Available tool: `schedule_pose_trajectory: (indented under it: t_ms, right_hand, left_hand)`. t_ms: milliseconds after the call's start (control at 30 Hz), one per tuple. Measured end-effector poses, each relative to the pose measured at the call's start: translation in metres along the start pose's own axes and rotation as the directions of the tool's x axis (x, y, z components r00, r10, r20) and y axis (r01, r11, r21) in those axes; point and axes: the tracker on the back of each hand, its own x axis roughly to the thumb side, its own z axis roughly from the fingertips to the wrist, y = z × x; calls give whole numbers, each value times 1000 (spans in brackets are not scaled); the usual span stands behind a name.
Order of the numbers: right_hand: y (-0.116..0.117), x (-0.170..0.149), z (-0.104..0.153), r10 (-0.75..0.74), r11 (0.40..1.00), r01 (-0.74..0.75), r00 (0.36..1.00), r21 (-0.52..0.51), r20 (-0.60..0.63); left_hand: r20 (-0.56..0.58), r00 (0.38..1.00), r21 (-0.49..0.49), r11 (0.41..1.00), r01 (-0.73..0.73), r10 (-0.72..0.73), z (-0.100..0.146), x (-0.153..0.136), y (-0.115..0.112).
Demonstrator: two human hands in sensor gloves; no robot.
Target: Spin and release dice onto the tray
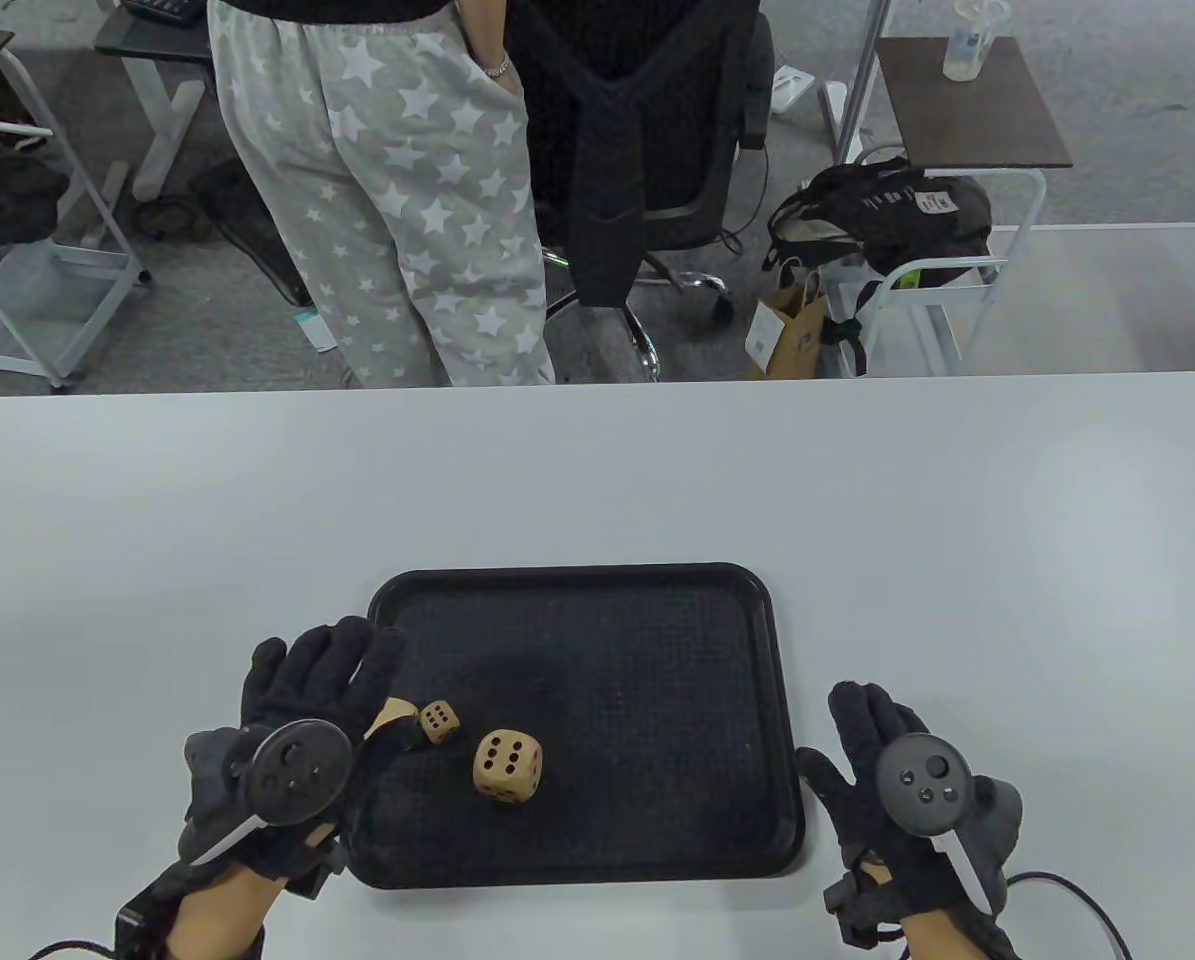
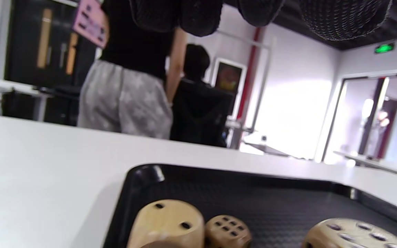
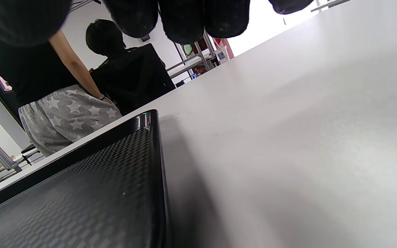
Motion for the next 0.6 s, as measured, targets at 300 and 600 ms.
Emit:
schedule_pose_trajectory:
  t_ms: [300, 600]
  right_hand:
    - [2, 0, -1, 7, 1000, -7, 1000, 11, -4]
    - [8, 0, -3, 26, 999, -26, 1000, 40, -16]
  left_hand:
    - [-49, 999, -65, 998, 0, -3, 6, -25, -29]
    - [-74, 996, -89, 995, 41, -48, 13, -46, -47]
